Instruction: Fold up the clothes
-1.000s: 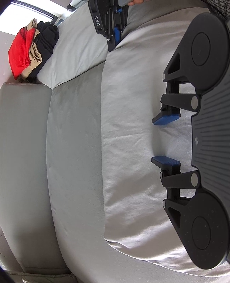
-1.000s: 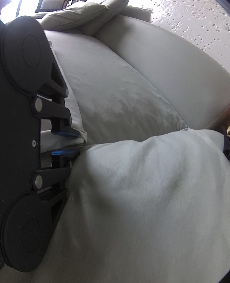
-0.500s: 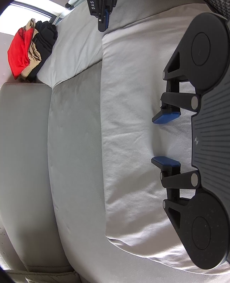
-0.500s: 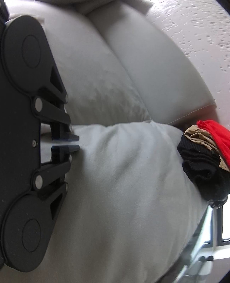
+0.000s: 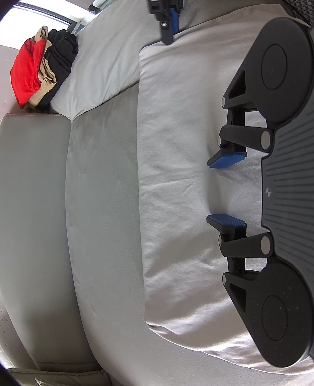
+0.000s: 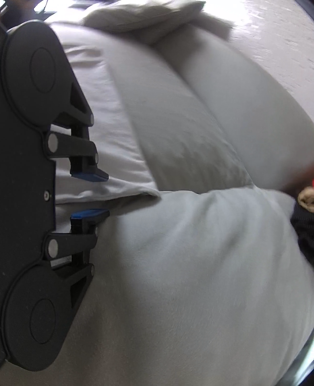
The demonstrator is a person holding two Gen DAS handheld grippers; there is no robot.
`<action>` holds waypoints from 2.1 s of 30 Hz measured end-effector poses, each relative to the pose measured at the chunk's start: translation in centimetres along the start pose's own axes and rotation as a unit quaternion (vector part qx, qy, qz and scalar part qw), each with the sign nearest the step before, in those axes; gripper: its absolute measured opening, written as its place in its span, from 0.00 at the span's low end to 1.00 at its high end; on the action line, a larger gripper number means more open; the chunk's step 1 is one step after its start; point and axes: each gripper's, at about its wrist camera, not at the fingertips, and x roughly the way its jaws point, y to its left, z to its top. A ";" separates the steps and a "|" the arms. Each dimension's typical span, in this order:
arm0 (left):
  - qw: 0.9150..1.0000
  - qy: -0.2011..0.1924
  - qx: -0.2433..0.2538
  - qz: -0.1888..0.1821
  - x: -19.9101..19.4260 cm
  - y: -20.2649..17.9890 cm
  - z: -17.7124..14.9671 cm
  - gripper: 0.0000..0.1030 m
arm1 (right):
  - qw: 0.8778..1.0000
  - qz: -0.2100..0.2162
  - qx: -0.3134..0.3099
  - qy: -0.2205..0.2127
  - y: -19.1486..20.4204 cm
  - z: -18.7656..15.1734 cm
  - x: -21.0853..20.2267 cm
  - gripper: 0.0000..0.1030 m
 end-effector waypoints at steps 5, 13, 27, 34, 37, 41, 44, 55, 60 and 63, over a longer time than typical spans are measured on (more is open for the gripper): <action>1.000 -0.002 0.006 0.008 -0.2 -0.1 -0.2 0.45 | 0.976 -0.160 -0.140 -0.040 4.0 -2.7 -1.4 0.00; 1.000 -0.014 -0.003 0.007 -1.4 1.0 -1.1 0.40 | 0.998 0.019 -0.049 -0.021 4.2 -3.9 -2.6 0.18; 0.999 -0.028 0.001 0.020 -6.3 6.3 -4.9 0.22 | 0.995 0.024 -0.092 -0.041 5.8 -7.5 -6.3 0.26; 0.998 0.027 0.001 0.059 -9.2 9.2 -7.3 0.32 | 0.995 -0.003 -0.092 0.026 7.2 -9.2 -5.3 0.36; 0.997 -0.002 -0.040 0.065 -10.1 11.8 -6.3 0.29 | 0.996 0.044 -0.077 0.005 7.6 -7.5 -5.0 0.47; 0.992 -0.065 -0.092 0.064 -9.6 15.2 -3.2 0.29 | 0.990 0.119 -0.082 0.007 10.6 -5.6 -3.3 0.60; 0.989 -0.065 -0.125 0.053 -7.3 17.1 -0.8 0.29 | 0.983 0.161 -0.085 0.021 12.9 -4.2 -1.4 0.59; 0.957 -0.009 -0.286 -0.044 0.8 24.4 3.5 0.26 | 0.974 0.206 -0.019 0.088 12.4 -3.9 4.1 0.26; 0.931 0.017 -0.345 -0.119 3.3 26.0 3.5 0.28 | 0.966 0.234 0.034 0.102 10.7 -3.6 4.8 0.26; 0.925 0.019 -0.354 -0.139 4.2 26.3 3.7 0.28 | 0.966 0.234 0.032 0.102 10.7 -3.6 4.9 0.26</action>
